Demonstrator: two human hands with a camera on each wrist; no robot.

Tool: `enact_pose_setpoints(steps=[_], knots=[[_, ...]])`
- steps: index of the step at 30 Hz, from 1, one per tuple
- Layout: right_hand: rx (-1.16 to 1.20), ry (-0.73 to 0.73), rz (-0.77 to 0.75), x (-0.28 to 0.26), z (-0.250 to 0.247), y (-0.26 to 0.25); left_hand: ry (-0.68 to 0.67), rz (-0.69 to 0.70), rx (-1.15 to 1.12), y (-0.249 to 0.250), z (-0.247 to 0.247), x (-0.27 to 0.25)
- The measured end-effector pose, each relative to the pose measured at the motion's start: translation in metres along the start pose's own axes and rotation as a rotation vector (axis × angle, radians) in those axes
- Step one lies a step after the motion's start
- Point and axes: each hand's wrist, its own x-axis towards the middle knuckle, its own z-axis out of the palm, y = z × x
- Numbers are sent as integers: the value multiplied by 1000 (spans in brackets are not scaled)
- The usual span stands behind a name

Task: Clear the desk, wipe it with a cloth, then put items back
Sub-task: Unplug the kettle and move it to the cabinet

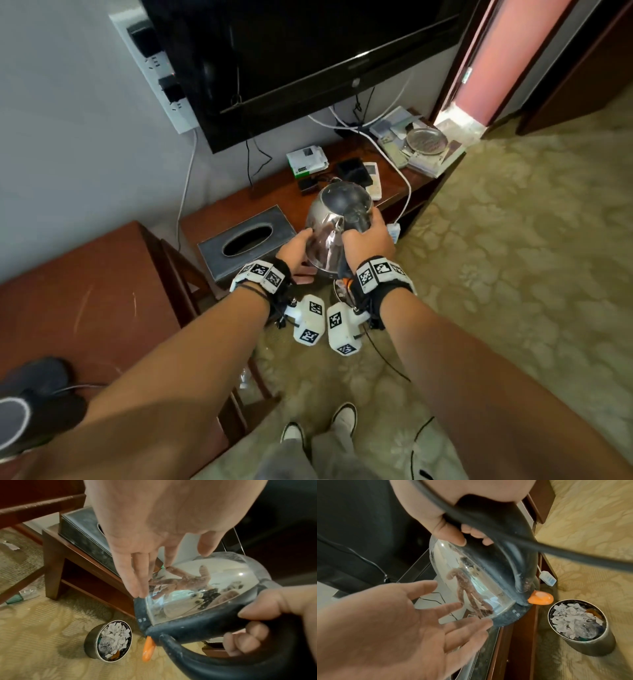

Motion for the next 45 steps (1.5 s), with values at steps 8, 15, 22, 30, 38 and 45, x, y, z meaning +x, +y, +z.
enact_pose_setpoints(steps=[8, 15, 22, 30, 38, 45], knots=[[-8, -34, -21, 52, -13, 2, -20, -29, -51, 25, 37, 35], [-67, -89, -53, 108, 16, -12, 23, -79, -135, 50, 31, 92], [-195, -175, -82, 167, 58, -26, 68, -145, -182, 77, 17, 153], [-178, -253, -93, 198, 100, -31, 139, -177, -295, 88, 1, 200], [-144, -336, -162, 196, 124, -25, 270, -140, -277, 87, -8, 209], [-145, -385, -204, 191, 127, -21, 359, -108, -286, 57, -15, 249]])
